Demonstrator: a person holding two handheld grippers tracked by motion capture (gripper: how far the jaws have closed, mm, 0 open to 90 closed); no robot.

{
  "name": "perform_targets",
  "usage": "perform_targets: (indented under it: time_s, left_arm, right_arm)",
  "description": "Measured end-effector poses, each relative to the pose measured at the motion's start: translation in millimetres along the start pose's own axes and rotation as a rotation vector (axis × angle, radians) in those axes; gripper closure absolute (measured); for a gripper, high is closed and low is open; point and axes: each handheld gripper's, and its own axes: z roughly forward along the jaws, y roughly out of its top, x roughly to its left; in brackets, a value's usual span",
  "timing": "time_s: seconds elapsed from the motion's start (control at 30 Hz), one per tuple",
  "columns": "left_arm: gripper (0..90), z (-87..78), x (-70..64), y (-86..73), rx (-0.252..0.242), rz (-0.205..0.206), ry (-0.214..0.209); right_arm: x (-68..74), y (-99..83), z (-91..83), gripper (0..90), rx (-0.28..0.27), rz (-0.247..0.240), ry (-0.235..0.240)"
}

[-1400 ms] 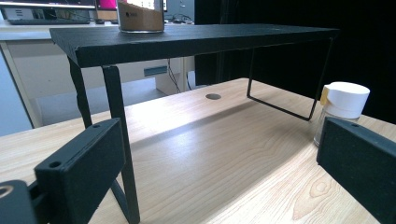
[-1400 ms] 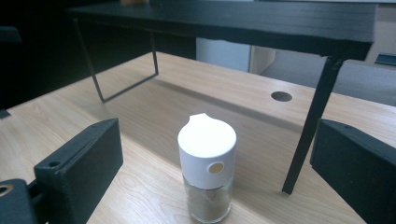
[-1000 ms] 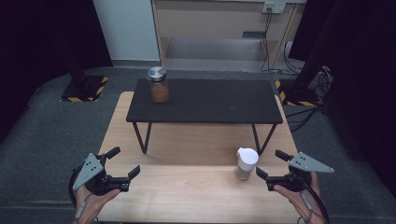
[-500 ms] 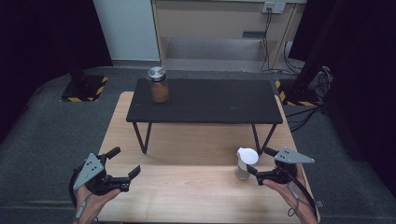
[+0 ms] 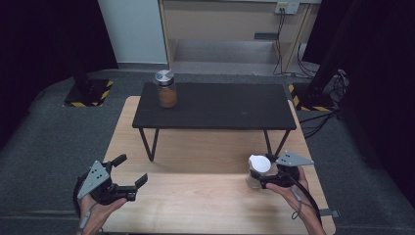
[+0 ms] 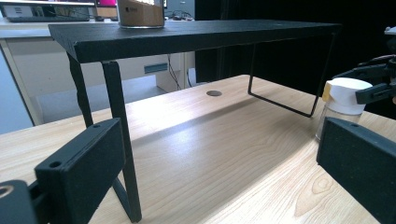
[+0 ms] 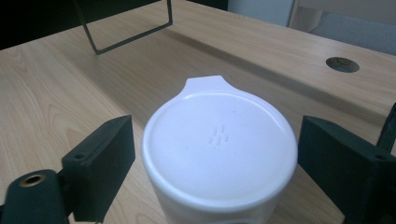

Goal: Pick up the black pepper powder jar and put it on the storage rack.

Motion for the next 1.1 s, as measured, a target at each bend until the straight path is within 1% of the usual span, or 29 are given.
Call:
perform_targets:
  time_s: [0.1, 0.17, 0.23, 0.33, 0.4, 0.5, 0.7, 0.87, 0.97, 1.1]
  left_arm:
    - [0.0, -0.2, 0.2, 0.0, 0.000, 0.000, 0.001]
    - [0.0, -0.3, 0.3, -0.1, -0.001, -0.001, 0.001]
    - [0.0, -0.2, 0.3, -0.2, -0.002, -0.002, 0.001]
    - [0.0, -0.1, 0.1, 0.1, 0.000, 0.000, 0.000]
    - [0.0, -0.1, 0.1, 0.3, 0.001, 0.002, 0.000]
    - [0.0, 0.0, 0.4, 0.0, 0.000, -0.001, -0.001]
    - [0.0, -0.5, 0.5, 0.0, -0.001, -0.001, -0.001]
    - [0.0, -0.3, 0.8, 0.0, -0.002, -0.001, -0.004]
    - [0.0, 0.0, 0.7, 0.2, 0.000, 0.001, -0.006]
    - [0.0, -0.1, 0.5, 0.1, -0.001, 0.000, -0.007]
  right_arm:
    - [-1.0, -1.2, 2.0, 26.0, 0.004, -0.013, 0.000]
    - [-2.7, -2.2, 1.9, 30.3, 0.000, -0.013, 0.012]
    - [-0.3, -1.2, 1.1, 30.8, 0.001, -0.022, 0.000]
    - [-0.6, -0.7, 0.2, 31.1, 0.002, -0.014, -0.004]
    - [-1.8, 1.0, -0.3, 31.2, 0.008, -0.011, -0.001]
    - [-2.0, 5.6, -1.4, 31.3, 0.015, -0.023, 0.003]
    - [-4.6, 22.9, -5.7, 31.3, 0.010, -0.058, 0.052]
    - [-7.6, 50.7, -8.4, 31.3, 0.024, -0.111, 0.129]
    - [-7.6, 67.3, -9.7, 31.3, 0.023, -0.144, 0.169]
    - [-8.0, 88.3, -10.2, 31.3, 0.017, -0.163, 0.214]
